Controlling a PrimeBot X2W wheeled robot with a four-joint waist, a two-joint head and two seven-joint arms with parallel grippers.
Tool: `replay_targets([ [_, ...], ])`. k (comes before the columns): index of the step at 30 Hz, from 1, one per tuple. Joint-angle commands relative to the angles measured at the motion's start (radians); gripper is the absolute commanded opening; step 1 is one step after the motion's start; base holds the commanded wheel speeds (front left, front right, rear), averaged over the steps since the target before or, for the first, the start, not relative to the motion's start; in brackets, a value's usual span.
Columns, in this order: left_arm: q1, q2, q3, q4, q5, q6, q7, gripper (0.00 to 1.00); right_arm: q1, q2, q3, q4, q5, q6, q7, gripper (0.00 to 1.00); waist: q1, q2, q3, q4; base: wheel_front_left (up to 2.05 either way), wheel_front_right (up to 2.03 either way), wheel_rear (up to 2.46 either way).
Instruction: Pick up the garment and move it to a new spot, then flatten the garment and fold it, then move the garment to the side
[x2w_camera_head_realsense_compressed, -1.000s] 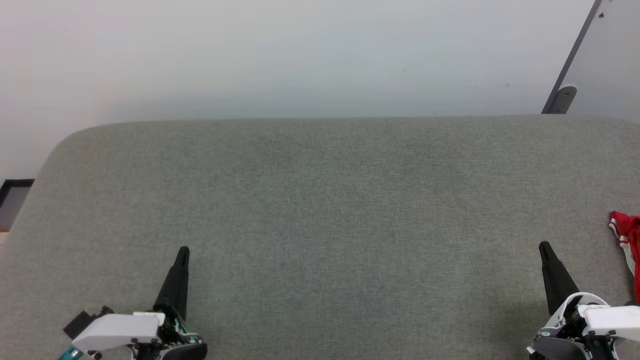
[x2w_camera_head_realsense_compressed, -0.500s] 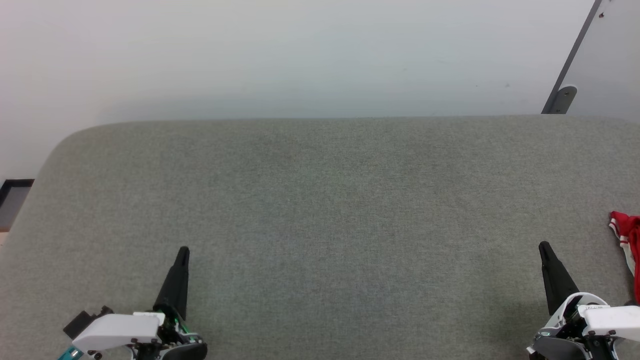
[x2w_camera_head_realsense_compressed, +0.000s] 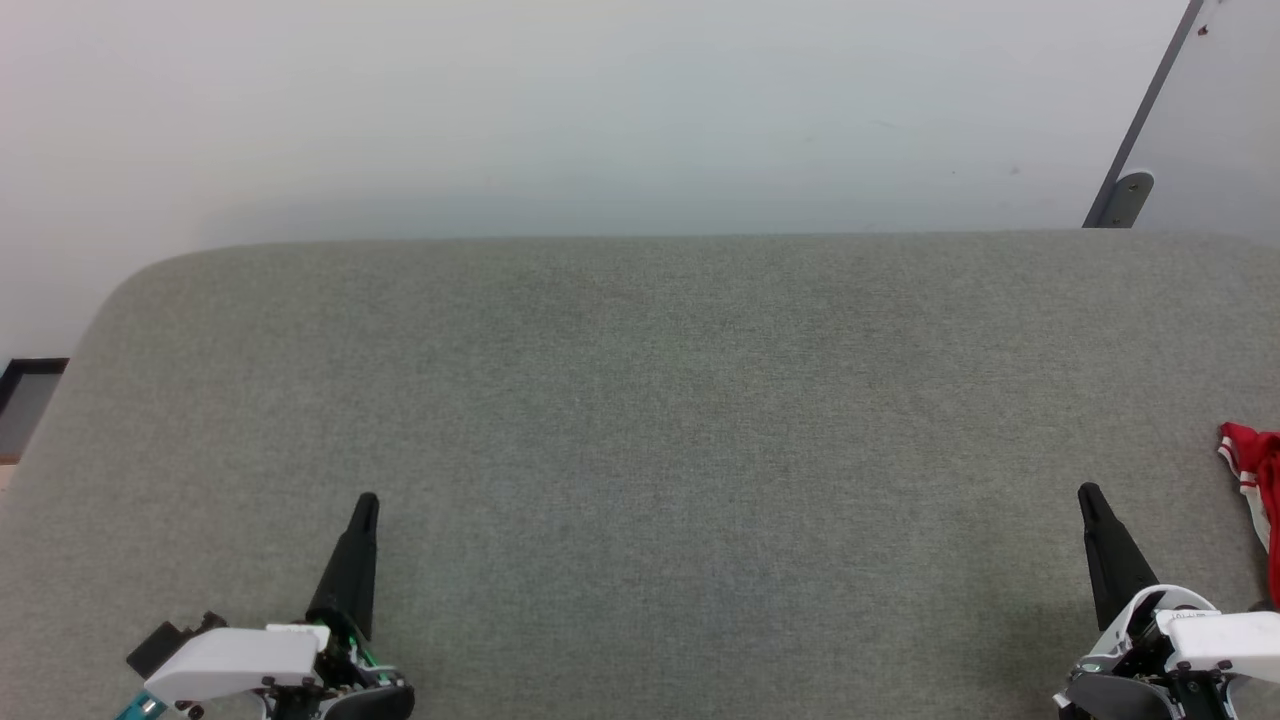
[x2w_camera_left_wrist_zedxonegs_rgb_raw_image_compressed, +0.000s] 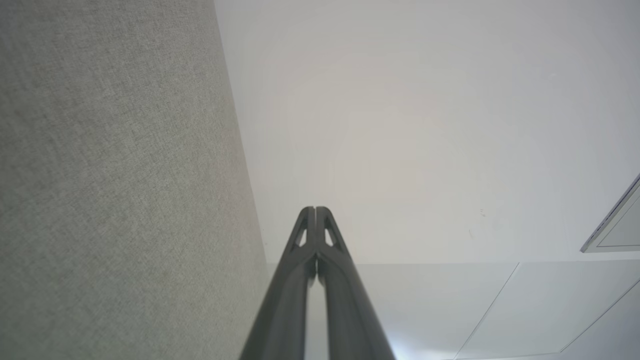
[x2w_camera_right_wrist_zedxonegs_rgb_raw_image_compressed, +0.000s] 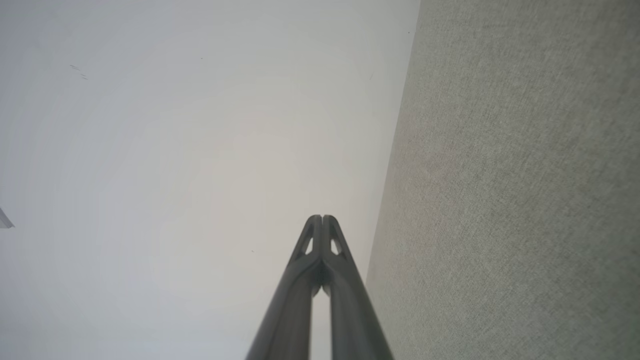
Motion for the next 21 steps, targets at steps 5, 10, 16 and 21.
replay_targets([
  [5, -0.012, -0.002, 0.003, 0.002, 0.005, 0.0, 0.001, 0.0, -0.004, 0.002, -0.001, 0.001, -0.002, -0.001, 0.003, 0.0, 0.0, -0.0001, 0.0, 0.0, 0.0, 0.0, 0.0],
  [10, -0.012, -0.002, 0.004, 0.002, 0.005, 0.0, 0.001, 0.0, -0.004, 0.002, -0.001, 0.001, -0.003, -0.001, 0.003, 0.0, 0.0, -0.0001, 0.0, 0.0, 0.0, 0.0, 0.0],
  [16, -0.012, -0.003, 0.004, 0.002, 0.005, 0.0, 0.002, 0.0, -0.004, 0.003, -0.002, 0.001, -0.003, -0.001, 0.004, 0.0, 0.0, -0.0001, 0.0, 0.0, 0.0, 0.0, 0.0],
  [21, -0.012, -0.003, 0.004, 0.002, 0.005, 0.0, 0.002, 0.0, -0.004, 0.003, -0.002, 0.001, -0.004, -0.001, 0.004, 0.0, 0.0, -0.0001, 0.0, 0.0, 0.0, 0.0, 0.0],
])
